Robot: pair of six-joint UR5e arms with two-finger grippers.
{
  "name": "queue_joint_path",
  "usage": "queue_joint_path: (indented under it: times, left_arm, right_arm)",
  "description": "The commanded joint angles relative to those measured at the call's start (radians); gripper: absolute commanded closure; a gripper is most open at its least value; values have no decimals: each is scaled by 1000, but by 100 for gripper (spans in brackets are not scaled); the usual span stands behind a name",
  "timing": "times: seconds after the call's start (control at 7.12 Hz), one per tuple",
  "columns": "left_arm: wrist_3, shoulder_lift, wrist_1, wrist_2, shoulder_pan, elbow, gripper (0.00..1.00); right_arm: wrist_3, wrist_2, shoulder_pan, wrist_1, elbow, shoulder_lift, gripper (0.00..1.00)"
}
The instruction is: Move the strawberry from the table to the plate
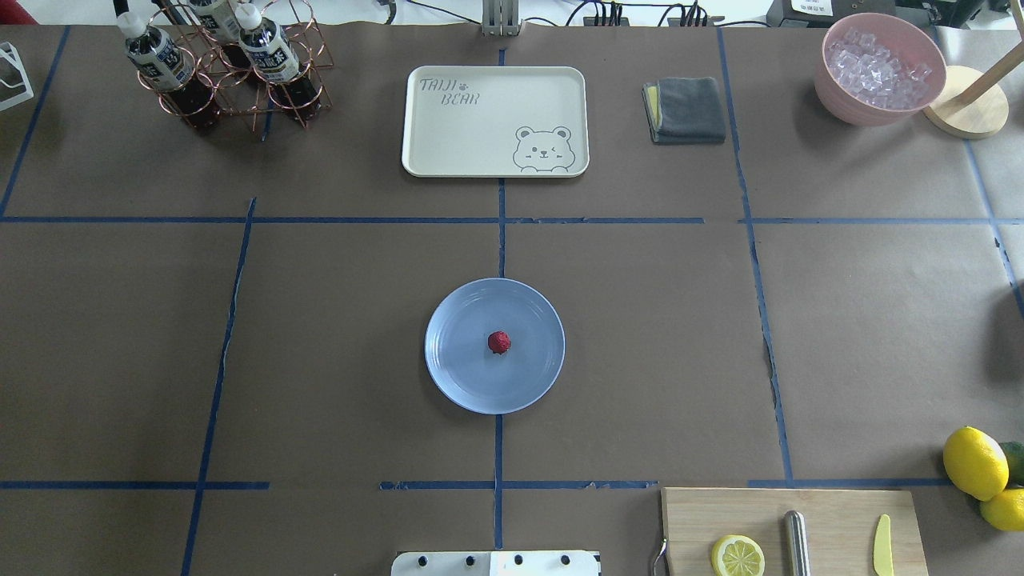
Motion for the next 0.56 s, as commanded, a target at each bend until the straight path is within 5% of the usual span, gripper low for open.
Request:
queue_joint_path:
  times: [0.0, 0.42]
  left_arm:
    - [0, 5, 0, 5, 0, -2, 0]
    - [-2, 8, 0, 8, 0, -23, 0]
  right_arm:
    - [7, 42, 8, 0, -9, -12, 0]
    - [9, 44, 8, 0, -11, -12, 0]
